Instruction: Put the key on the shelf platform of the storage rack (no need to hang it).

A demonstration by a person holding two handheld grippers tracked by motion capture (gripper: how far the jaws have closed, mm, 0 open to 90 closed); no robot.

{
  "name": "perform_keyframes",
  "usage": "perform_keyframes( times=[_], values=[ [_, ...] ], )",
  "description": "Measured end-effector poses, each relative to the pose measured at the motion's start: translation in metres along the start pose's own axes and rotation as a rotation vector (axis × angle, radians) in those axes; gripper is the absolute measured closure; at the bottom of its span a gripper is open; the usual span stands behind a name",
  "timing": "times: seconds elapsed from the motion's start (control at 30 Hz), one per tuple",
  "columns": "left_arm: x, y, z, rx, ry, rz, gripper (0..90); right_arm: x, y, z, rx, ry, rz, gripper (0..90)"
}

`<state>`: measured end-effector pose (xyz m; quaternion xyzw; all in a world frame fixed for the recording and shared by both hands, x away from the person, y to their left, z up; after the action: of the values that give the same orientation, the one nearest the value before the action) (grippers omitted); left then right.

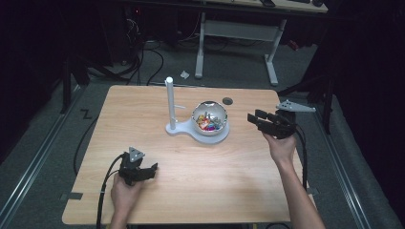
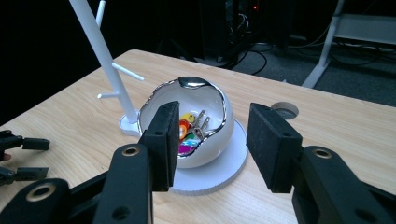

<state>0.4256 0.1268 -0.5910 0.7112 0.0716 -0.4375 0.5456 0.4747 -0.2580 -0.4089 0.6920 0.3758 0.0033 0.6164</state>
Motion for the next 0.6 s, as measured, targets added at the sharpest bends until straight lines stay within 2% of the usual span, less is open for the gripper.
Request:
perform_keyframes(
  times=[0.23, 0.43, 0.6],
  values=[
    [0.0, 0.0, 0.0, 0.0, 0.0, 0.0, 22.8, -0.017, -0.004, 0.0, 0.004, -0.012, 0.014, 55.0],
    [0.0, 0.0, 0.0, 0.0, 0.0, 0.0, 22.7, -0.028, -0.008, -0.007, -0.02, -0.016, 0.015, 55.0],
    [0.0, 0.0, 0.0, 0.0, 0.001, 0.0, 22.8, -0.038, -0.015, -0.006, -0.003, -0.022, 0.027, 54.9]
  ],
)
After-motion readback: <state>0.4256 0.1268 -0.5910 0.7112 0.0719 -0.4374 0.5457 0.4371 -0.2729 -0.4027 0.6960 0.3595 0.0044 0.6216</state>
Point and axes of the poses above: each handheld gripper's, and its own axes: x roughly forward along the jaws, y roughly out of its top, z roughly to its right, the point moved 9 cm from there along x, roughly forward along the jaws, and after that the axes turned 5 degrees about x, right-handed, at the moved point
